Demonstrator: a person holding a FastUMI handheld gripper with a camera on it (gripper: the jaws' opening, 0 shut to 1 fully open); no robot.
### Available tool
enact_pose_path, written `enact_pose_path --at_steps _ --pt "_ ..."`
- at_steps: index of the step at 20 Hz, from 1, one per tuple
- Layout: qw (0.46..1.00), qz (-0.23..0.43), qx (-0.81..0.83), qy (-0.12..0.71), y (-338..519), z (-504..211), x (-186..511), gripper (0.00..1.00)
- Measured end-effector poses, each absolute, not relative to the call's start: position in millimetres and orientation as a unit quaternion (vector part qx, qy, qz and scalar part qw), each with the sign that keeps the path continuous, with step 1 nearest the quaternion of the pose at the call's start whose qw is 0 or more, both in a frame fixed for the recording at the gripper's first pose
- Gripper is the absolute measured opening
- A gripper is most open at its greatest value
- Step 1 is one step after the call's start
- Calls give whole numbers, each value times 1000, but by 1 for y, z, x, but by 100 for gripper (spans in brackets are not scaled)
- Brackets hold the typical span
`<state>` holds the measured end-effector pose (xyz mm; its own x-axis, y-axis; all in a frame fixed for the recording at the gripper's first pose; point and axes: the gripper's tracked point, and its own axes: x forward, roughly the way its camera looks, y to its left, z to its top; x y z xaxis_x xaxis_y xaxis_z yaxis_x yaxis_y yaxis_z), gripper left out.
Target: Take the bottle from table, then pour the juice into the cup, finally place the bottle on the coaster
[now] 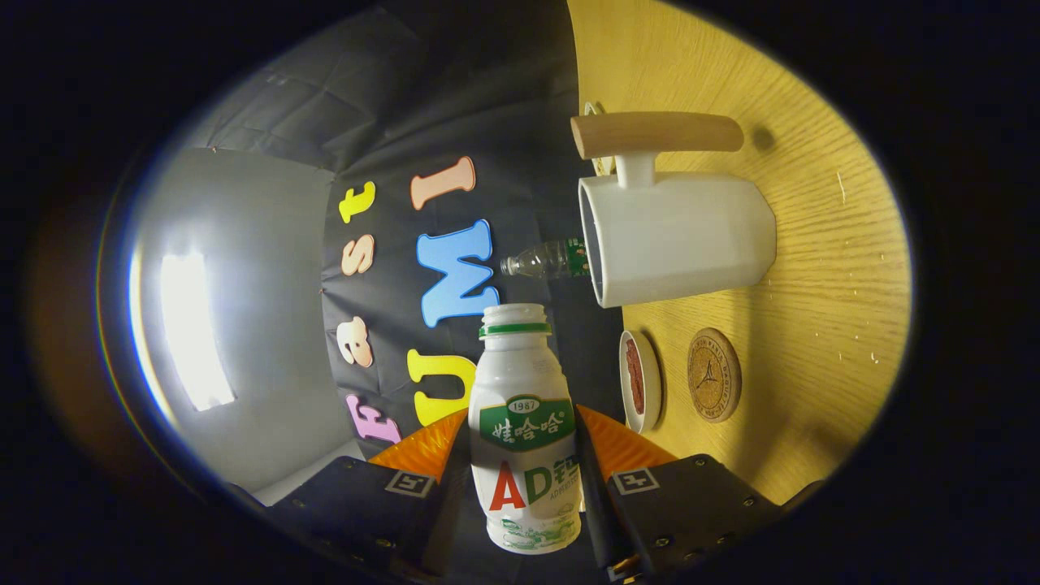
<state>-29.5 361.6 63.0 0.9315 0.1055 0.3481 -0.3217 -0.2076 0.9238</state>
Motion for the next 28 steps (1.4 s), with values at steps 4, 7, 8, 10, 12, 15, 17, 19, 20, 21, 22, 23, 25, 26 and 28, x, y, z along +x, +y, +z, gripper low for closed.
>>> enact_pose_path --at_steps 4,7,8,10,12,15,17,19,20,21,22,23,25,26,28 --pt "613 169 768 -75 360 64 -29 65" --pt "605 168 774 -75 360 66 -26 65" --pt "603 168 776 -76 360 66 -27 64" --pt "600 168 779 -75 359 67 -26 65" --pt "596 168 782 -76 359 69 -28 64" --pt "587 168 788 -77 358 72 -30 64" --pt "587 169 788 -77 359 72 -29 64" --pt "588 168 787 -77 358 73 -29 64" --pt "590 165 787 -73 359 72 -28 64" --pt "595 161 784 -73 358 73 -27 64" --pt "597 159 783 -74 358 74 -26 64" --pt "592 162 786 -76 357 76 -28 64" --pt "585 166 790 -78 358 80 -24 64" --pt "585 164 790 -75 358 78 -23 64" --pt "583 165 792 -75 358 77 -22 64"
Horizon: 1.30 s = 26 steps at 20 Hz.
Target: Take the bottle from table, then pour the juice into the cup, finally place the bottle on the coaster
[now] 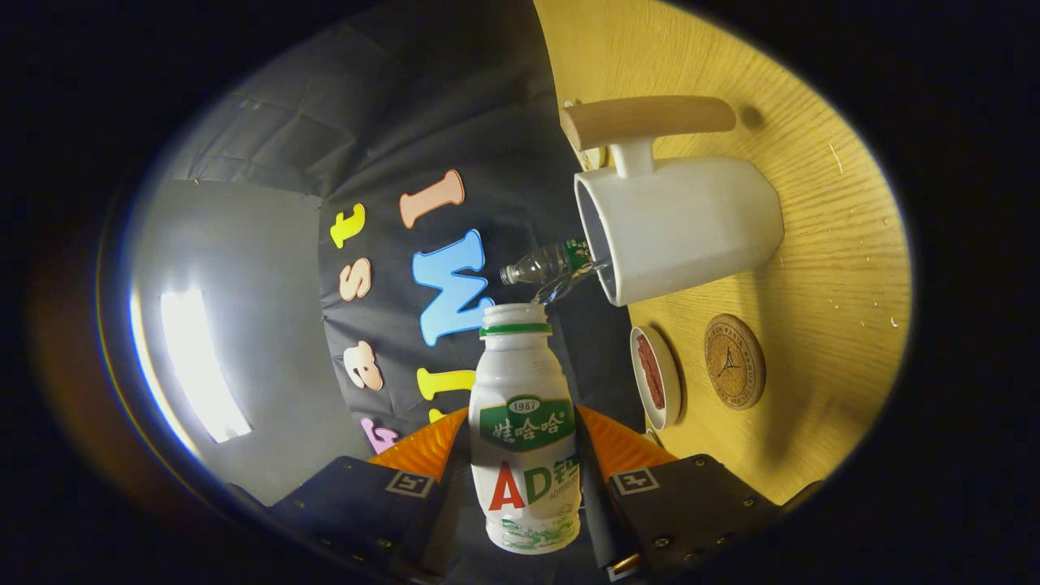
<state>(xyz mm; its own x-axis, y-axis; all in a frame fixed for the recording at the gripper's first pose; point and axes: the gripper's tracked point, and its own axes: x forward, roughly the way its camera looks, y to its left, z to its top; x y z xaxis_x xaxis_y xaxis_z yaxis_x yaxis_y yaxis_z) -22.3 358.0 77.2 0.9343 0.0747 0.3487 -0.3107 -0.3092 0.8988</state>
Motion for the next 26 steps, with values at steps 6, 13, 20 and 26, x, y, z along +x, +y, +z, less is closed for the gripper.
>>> enact_pose_path --at_steps 6,13,20,26 --pt "581 165 794 -76 356 78 -18 65" --pt "575 164 798 -75 353 78 -28 65" --pt "565 161 806 -80 350 80 -31 64" --pt "555 155 813 -81 345 76 -31 64"
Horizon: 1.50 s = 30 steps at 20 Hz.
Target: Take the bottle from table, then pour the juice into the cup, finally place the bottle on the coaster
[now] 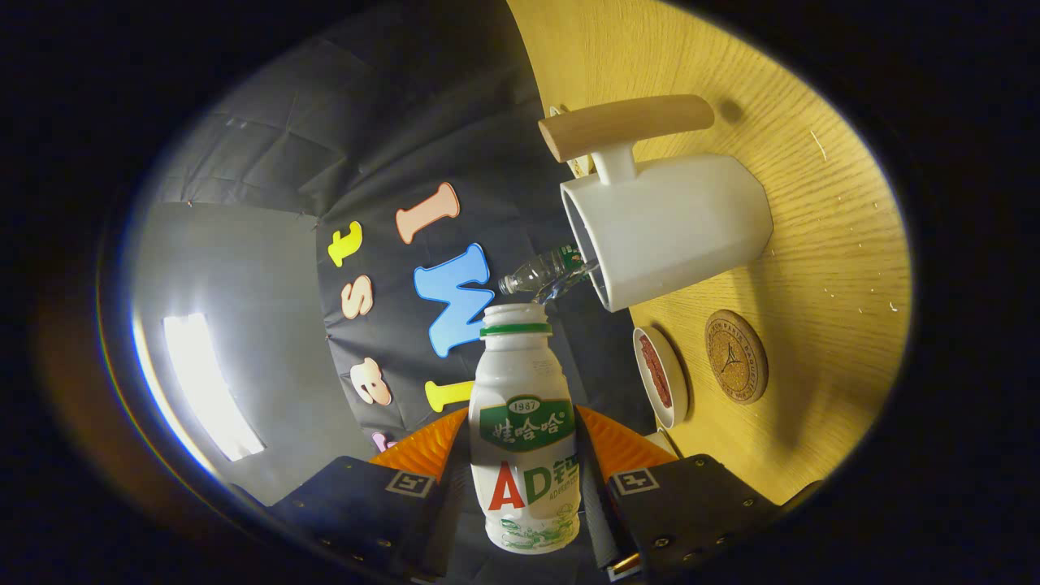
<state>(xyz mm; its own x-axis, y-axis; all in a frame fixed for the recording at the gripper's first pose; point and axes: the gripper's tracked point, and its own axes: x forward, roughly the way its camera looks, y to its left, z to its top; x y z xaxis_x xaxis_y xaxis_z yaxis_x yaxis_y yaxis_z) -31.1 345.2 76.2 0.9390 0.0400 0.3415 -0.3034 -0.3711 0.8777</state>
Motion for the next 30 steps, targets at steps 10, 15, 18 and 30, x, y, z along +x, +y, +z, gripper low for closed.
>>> enact_pose_path --at_steps 10,15,18,30 --pt "542 153 822 -92 338 82 -32 64" --pt "540 148 822 -100 332 77 -32 65" --pt "533 146 828 -97 331 79 -33 65" --pt "510 137 844 -95 323 80 -35 65"
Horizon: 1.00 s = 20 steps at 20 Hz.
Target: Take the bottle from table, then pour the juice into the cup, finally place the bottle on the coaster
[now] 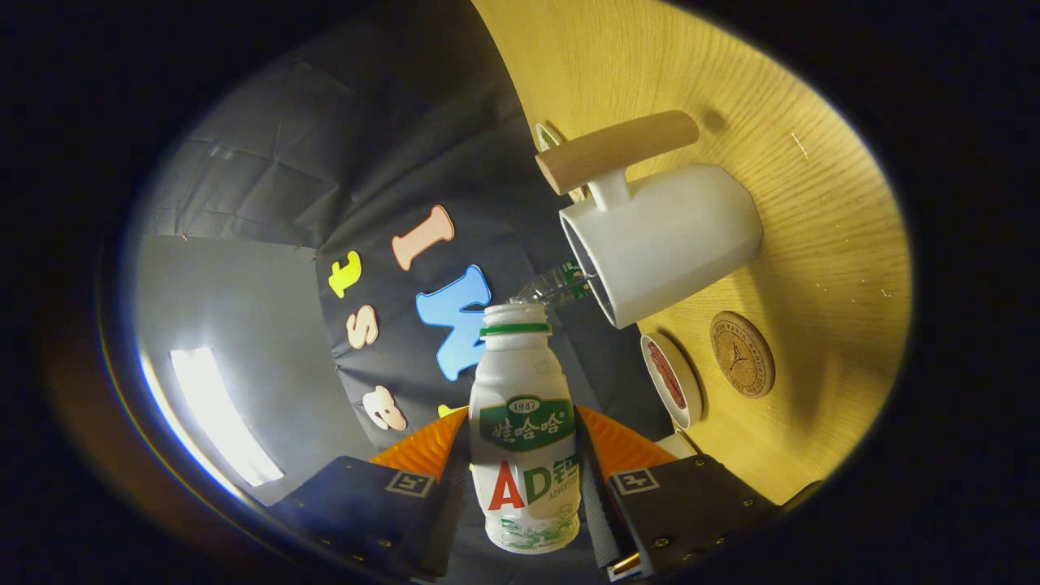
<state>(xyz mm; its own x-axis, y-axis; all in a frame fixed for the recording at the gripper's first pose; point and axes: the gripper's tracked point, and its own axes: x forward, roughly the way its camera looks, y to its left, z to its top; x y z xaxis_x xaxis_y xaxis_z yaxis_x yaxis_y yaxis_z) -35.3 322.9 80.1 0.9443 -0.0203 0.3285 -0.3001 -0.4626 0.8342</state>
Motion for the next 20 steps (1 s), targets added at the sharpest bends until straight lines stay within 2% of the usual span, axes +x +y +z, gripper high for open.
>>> enact_pose_path --at_steps 20 --pt "497 143 850 -104 317 80 -27 64"
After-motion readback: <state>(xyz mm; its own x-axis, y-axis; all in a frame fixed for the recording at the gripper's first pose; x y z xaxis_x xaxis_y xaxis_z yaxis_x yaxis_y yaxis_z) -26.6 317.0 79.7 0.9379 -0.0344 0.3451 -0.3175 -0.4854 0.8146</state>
